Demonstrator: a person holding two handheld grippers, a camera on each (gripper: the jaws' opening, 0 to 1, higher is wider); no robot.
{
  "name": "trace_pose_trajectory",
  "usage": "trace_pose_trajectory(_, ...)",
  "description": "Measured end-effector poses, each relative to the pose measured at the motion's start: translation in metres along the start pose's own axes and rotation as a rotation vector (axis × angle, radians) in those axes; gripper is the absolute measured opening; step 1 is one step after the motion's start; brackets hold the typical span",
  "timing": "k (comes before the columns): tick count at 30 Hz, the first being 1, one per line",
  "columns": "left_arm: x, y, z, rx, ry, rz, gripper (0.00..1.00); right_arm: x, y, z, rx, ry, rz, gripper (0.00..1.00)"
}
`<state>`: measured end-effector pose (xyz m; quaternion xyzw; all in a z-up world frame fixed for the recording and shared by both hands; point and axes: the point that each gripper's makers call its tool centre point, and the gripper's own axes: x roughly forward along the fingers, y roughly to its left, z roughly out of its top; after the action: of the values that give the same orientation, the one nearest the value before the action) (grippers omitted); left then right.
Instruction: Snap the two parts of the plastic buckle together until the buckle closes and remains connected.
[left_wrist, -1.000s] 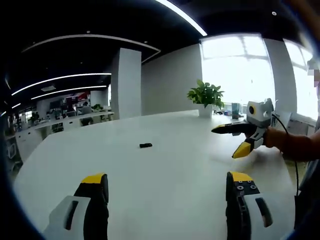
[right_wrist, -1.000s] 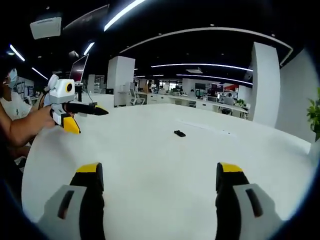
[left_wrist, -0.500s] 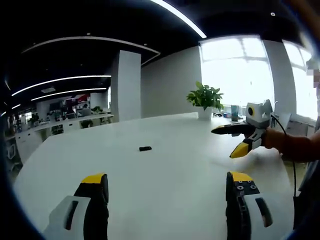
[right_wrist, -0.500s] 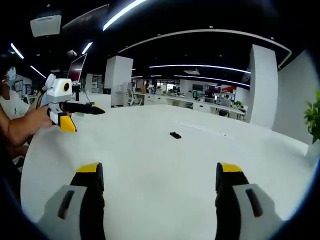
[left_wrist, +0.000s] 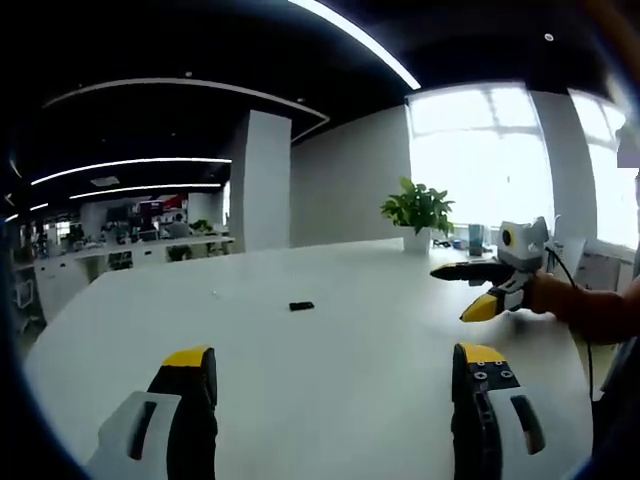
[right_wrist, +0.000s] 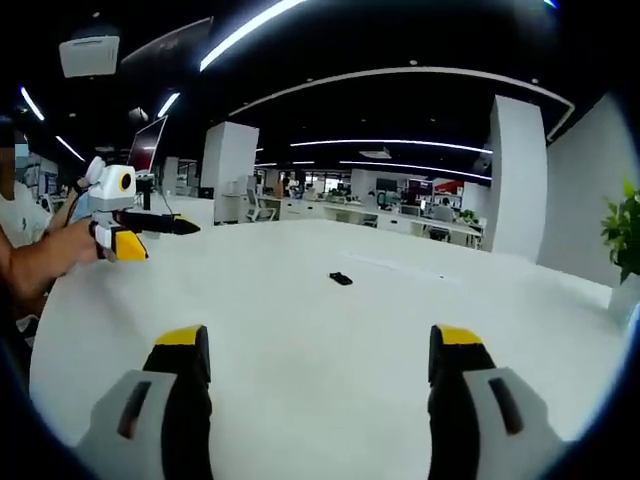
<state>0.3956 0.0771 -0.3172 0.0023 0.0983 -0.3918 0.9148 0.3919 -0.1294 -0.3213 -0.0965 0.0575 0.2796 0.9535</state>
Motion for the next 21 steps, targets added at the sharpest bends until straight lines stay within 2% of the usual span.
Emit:
trace_pose_trajectory(2,0.0008,0.0005,-0.0024,-0.009,0.003,-0.003,0.99,0.0000,0.0007,0.0022,0.027,-0.013,0.006,0.92)
trace_pose_trajectory(10,0.0001,-0.0011,-0.0023,-0.012,0.000,-0.013,0.99,-0.0046,-0.0070,0.0017,0.029,-0.022,-0.015,0.92)
trace_pose_trajectory(21,0.0033,0.0020,-0.0045,-0.004,0.009,-0.023,0.99,-0.0062,-0.0041,0.0021,0.019,-0.028,-0.022,0.93)
